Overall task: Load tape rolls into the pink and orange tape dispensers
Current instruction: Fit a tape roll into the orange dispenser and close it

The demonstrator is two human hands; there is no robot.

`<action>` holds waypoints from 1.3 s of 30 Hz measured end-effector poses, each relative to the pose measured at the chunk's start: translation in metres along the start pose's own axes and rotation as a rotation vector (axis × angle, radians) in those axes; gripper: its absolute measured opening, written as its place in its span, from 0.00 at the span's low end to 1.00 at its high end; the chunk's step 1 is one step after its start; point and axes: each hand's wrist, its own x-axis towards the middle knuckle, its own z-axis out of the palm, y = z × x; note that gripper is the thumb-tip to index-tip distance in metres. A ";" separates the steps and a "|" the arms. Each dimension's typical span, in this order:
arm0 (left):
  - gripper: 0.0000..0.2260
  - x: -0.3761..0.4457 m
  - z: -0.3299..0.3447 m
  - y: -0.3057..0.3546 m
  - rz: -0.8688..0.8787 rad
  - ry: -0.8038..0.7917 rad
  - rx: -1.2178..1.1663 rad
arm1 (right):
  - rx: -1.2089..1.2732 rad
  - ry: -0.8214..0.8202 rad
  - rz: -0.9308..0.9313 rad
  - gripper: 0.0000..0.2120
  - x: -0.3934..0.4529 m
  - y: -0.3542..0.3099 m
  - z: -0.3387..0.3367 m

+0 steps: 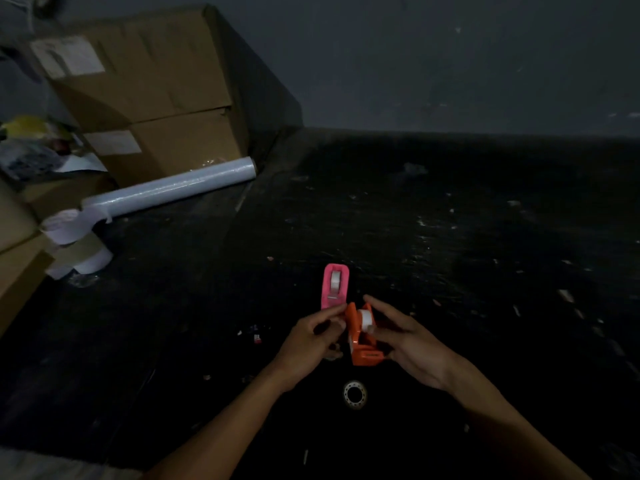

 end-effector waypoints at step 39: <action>0.34 -0.035 -0.088 -0.048 -0.017 0.117 0.968 | -0.074 -0.014 -0.063 0.26 0.007 0.009 0.015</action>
